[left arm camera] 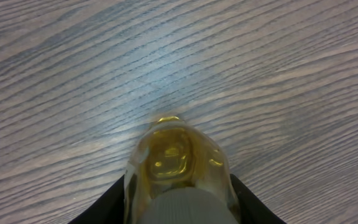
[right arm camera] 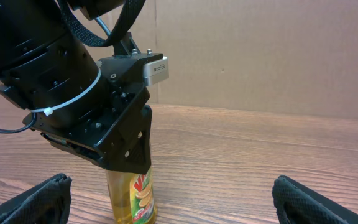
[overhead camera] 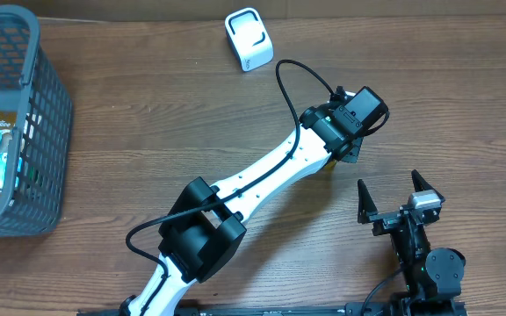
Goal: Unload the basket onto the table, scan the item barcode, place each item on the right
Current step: 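Hold the bottle under the scanner, then lower it onto the table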
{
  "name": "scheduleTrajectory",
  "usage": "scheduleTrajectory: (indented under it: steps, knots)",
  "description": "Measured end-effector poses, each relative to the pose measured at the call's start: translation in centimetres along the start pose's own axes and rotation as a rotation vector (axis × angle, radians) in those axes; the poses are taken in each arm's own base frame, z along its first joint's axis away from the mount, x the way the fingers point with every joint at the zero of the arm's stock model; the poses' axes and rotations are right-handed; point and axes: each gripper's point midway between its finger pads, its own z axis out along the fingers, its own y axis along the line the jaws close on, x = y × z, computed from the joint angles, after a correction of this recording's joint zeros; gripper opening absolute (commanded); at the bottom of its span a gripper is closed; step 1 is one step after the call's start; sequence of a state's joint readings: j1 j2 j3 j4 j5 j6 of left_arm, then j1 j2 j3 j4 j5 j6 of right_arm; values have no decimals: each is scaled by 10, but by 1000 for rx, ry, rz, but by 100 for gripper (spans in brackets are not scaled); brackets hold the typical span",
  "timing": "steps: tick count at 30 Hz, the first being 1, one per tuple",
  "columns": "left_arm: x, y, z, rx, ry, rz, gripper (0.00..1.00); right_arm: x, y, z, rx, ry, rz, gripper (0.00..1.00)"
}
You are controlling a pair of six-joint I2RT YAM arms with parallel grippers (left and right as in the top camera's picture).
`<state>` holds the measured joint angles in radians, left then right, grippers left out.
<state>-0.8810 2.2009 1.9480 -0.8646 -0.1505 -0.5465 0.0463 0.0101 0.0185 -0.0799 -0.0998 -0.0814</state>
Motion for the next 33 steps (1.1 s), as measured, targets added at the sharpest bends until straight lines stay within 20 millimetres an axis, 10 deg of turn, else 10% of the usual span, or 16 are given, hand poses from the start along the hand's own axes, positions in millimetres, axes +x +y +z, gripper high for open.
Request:
scheduleTrajectory:
  steps: [13,33]
  knots:
    - [-4,0,0,-2,-17,-30,54,0,0,0,0,0,0,100]
    - [-1,30,-6,-156,-39,-148,36,0,0,0,0,0,0,100]
